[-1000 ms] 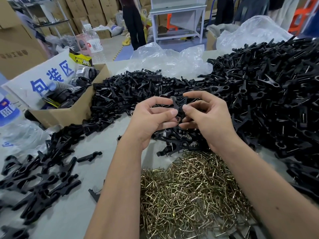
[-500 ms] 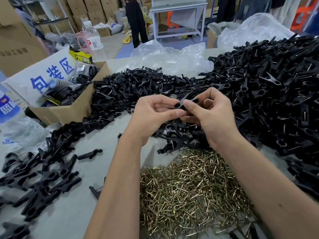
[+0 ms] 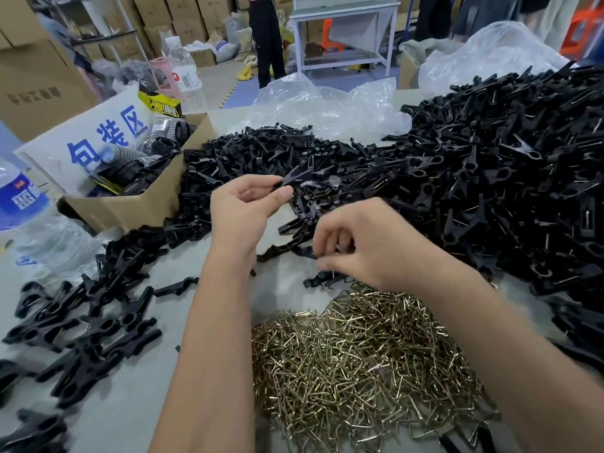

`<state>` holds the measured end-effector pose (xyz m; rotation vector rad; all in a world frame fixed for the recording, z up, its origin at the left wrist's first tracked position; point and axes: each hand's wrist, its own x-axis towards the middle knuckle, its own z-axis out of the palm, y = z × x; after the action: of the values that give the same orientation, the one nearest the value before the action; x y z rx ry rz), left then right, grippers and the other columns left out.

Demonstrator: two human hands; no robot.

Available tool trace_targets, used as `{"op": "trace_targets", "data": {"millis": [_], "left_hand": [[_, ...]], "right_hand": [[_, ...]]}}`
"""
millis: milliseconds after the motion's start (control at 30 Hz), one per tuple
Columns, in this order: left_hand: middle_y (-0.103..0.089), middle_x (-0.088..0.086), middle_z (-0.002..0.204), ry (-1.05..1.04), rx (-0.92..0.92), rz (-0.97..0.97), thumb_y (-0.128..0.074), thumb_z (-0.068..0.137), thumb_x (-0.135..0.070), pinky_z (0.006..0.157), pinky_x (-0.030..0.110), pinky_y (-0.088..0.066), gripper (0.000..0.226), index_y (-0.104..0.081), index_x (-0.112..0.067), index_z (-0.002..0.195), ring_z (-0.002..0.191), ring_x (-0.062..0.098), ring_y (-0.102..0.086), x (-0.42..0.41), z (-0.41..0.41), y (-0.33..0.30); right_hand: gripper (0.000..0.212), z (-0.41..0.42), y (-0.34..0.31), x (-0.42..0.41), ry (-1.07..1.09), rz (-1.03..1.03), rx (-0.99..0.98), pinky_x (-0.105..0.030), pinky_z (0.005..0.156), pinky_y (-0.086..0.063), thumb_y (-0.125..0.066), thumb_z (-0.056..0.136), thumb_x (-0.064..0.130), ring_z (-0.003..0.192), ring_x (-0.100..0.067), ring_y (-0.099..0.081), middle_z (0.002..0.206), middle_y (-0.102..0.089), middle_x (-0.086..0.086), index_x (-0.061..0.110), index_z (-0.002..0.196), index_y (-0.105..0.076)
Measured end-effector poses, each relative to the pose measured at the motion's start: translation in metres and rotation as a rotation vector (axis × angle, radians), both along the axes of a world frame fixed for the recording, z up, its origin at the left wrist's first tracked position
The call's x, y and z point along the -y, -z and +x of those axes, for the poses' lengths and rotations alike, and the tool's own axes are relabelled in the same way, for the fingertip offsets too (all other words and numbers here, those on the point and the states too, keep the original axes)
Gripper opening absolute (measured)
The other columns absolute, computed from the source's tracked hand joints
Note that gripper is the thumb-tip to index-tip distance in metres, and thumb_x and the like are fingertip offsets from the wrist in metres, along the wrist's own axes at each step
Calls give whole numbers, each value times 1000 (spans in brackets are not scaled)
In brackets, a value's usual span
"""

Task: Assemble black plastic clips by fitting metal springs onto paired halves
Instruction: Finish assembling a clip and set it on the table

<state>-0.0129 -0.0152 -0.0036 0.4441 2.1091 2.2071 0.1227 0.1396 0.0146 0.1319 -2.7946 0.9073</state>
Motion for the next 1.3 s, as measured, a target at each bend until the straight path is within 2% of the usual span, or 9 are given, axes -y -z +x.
{"op": "trace_targets", "data": {"millis": [133, 233, 367, 533, 833, 933, 1033, 1200, 1300], "left_hand": [[-75, -1, 71, -19, 35, 27, -87, 78, -4, 70, 19, -56, 17, -79, -17, 87, 70, 8, -72, -1, 0, 0], [-75, 2, 74, -16, 36, 22, -88, 78, -6, 70, 19, -55, 17, -79, -16, 87, 71, 10, -71, -3, 1, 0], [-75, 1, 73, -27, 35, 26, -89, 78, -7, 70, 19, -55, 16, -79, -15, 88, 70, 10, -71, -3, 0, 1], [-74, 0, 70, -55, 50, 44, -88, 79, -5, 70, 19, -55, 16, -79, -16, 86, 69, 10, -71, -2, -2, 1], [-75, 2, 72, -83, 70, 48, -88, 79, -5, 71, 20, -55, 16, -79, -16, 86, 71, 10, -72, -1, -3, 2], [-73, 1, 70, -84, 74, 48, -88, 79, -5, 72, 20, -55, 15, -79, -16, 86, 69, 9, -70, -2, -3, 2], [-73, -1, 69, -86, 70, 42, -87, 79, -6, 72, 20, -55, 15, -79, -16, 87, 68, 8, -70, -3, -2, 1], [-71, -3, 66, -99, 72, 23, -87, 80, -6, 71, 20, -55, 15, -79, -15, 88, 65, 7, -67, -3, -1, 0], [-68, -4, 64, -102, 69, 20, -87, 80, -5, 70, 20, -55, 15, -78, -14, 89, 61, 7, -64, -3, -1, 0]], "right_hand": [[47, -2, 4, 8, -17, 285, 209, -34, 92, -49, -90, 76, 38, 103, -14, -53, 110, -48, 9, 35, 118, -67], [35, 1, 5, 4, 0, 248, 213, -31, 94, -48, -88, 81, 30, 99, -12, -52, 107, -53, 11, 33, 112, -72], [19, 2, 5, -1, 76, -12, 33, -9, 76, -45, -87, 82, 17, 80, 2, -61, 80, -63, 22, 31, 90, -78], [12, 1, 3, -6, 128, -338, -6, -20, 58, -52, -79, 90, 17, 60, -5, -64, 74, -70, 9, 25, 91, -70], [7, 1, -13, -28, 476, -955, -256, -30, 71, -61, -64, 100, 8, 82, -20, -75, 104, -71, -11, 15, 102, -63], [29, 6, -10, -45, 656, -445, -444, -42, 100, -57, -68, 100, 12, 110, -17, -70, 130, -61, -8, 16, 128, -61], [56, 8, -7, -45, 633, 119, -431, -35, 124, -27, -76, 92, 14, 145, -31, -37, 152, -44, -17, 10, 144, -55], [21, 4, -1, -7, 276, 231, -135, -30, 80, -58, -69, 97, 39, 82, -12, -66, 91, -71, 6, 21, 106, -76], [46, -3, 10, 15, 203, 460, 95, -36, 78, -56, -59, 92, 67, 95, -18, -66, 107, -60, 8, 36, 126, -63]]}}
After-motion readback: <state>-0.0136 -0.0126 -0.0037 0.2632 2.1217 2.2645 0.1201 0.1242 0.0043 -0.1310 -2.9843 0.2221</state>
